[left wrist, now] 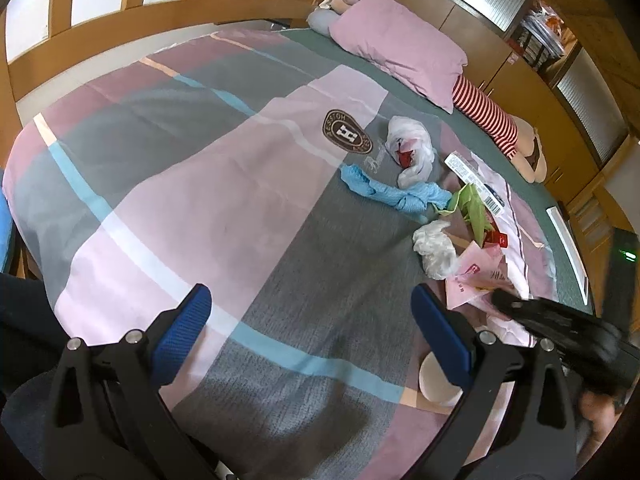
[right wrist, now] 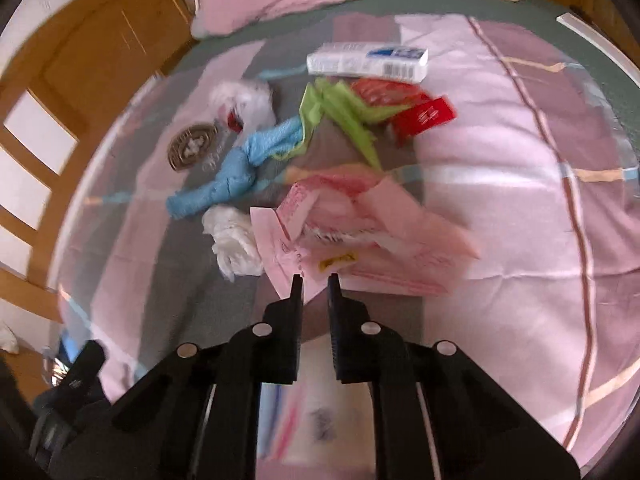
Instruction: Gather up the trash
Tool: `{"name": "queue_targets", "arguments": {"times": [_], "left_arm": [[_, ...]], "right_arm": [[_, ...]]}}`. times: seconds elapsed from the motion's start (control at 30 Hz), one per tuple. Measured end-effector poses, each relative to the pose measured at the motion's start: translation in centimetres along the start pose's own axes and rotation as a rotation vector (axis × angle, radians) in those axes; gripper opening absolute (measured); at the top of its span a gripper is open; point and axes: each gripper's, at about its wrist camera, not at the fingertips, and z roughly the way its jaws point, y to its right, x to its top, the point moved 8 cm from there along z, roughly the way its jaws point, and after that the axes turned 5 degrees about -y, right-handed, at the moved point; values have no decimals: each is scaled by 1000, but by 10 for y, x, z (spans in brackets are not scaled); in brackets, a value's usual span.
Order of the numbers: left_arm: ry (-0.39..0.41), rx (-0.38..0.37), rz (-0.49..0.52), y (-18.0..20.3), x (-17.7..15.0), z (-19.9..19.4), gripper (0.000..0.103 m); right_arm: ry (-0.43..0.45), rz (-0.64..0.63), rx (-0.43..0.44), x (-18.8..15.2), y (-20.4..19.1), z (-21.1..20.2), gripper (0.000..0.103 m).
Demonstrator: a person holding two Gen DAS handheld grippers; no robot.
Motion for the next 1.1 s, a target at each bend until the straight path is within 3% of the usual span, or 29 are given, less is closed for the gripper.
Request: {"name": "queue_targets", "arguments": {"times": [0.17, 0.23, 0.3, 0.33, 0.47, 0.57, 0.73, 0.8, 0.9, 1.1], "left_arm": [[-21, 13, 33, 4, -4, 5, 99], [-32, 12, 49, 7, -7, 7, 99], [-49, 6, 68, 11, -9, 10, 99], [-47, 8, 71, 11, -9, 10, 99], [-37, 12, 63, 10, -8, 9, 99], [-36, 10, 47, 8, -7, 9, 99], [-33, 10, 29, 5, -7, 8, 99], [-21, 15, 29, 4, -6, 7, 99], [-16, 14, 18, 3, -6, 6, 99], [9, 11, -16, -3, -2, 2, 99]], "right_arm": [[116, 26, 1, 4, 19, -36, 16], [120, 55, 1, 2, 28, -40, 29], [103, 99, -20, -7, 39, -38, 55], [96, 111, -21, -10, 42, -36, 57], [17, 191, -31, -39, 56, -25, 57], [5, 250, 139, -59, 48, -29, 57], [-48, 222, 161, -69, 33, -20, 57], [-57, 238, 201, -68, 26, -15, 42], [-88, 234, 245, -68, 6, 1, 30], [-113, 164, 278, -66, -37, 20, 30]]}}
